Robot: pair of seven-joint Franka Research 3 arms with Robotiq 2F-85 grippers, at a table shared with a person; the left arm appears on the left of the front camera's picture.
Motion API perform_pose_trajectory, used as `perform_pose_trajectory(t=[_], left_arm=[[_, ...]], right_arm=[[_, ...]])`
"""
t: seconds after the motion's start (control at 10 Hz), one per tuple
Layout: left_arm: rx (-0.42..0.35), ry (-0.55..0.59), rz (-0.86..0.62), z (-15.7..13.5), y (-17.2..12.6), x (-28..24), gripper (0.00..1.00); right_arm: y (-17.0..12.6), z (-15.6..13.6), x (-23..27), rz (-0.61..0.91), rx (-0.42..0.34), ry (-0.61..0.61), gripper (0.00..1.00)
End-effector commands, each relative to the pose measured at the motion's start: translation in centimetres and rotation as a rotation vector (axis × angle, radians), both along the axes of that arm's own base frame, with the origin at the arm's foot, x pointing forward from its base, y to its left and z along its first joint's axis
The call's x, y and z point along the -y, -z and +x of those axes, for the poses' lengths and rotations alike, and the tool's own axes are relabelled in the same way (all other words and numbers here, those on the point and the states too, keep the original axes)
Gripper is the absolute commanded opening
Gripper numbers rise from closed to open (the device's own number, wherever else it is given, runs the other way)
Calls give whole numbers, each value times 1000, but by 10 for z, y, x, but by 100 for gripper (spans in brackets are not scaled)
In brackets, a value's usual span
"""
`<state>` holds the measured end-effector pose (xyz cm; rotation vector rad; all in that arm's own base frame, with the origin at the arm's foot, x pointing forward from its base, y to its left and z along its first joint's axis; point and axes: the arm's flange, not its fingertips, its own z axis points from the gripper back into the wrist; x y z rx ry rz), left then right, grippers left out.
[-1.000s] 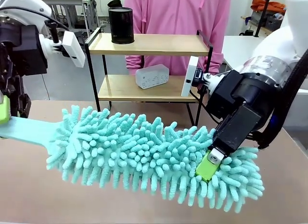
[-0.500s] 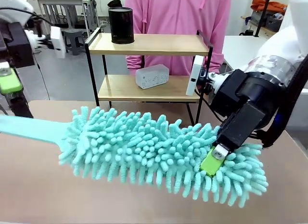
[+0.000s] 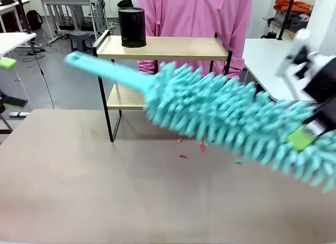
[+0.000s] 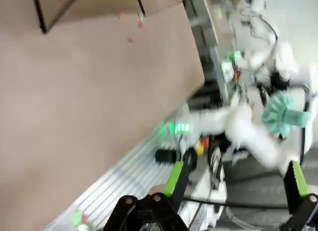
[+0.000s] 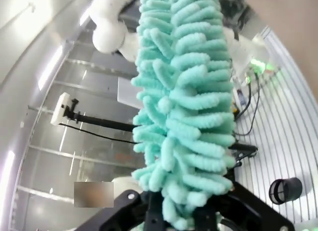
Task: Clean the shelf.
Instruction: Hand the Duster back to the human.
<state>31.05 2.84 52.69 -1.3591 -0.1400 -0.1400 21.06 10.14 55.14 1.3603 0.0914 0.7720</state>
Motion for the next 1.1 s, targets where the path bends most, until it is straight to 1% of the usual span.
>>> perform_pose_trajectory(t=[0.0, 0.1, 0.2, 0.3, 0.4, 0.5, 0.6, 0.7, 0.8, 1.0], left_arm=[[81, -239, -86, 11, 28, 18, 100], [1, -220, -133, 20, 43, 19, 100], [7, -152, -53, 4, 15, -10, 97], [7, -152, -53, 4, 15, -10, 97], [7, -152, -53, 4, 15, -10, 97], [7, -152, -53, 4, 15, -10, 97], [7, -152, -53, 4, 15, -10, 97], [7, -152, -53, 4, 15, -10, 97], [7, -152, -53, 4, 15, -10, 97], [7, -152, -53, 4, 15, -10, 97]], right_arm=[[10, -55, 39, 100, 120, 161, 0], [6, -61, 58, 147, 138, 268, 0], [8, -60, 81, 190, 129, 431, 0], [16, -56, 105, 235, 89, 582, 0], [38, -50, 137, 301, 39, 740, 0], [60, -48, 162, 341, -38, 838, 0], [86, -43, 179, 333, -116, 932, 0], [112, -38, 190, 339, -212, 942, 0], [142, -32, 196, 309, -350, 937, 0], [177, -18, 201, 296, -487, 912, 0]])
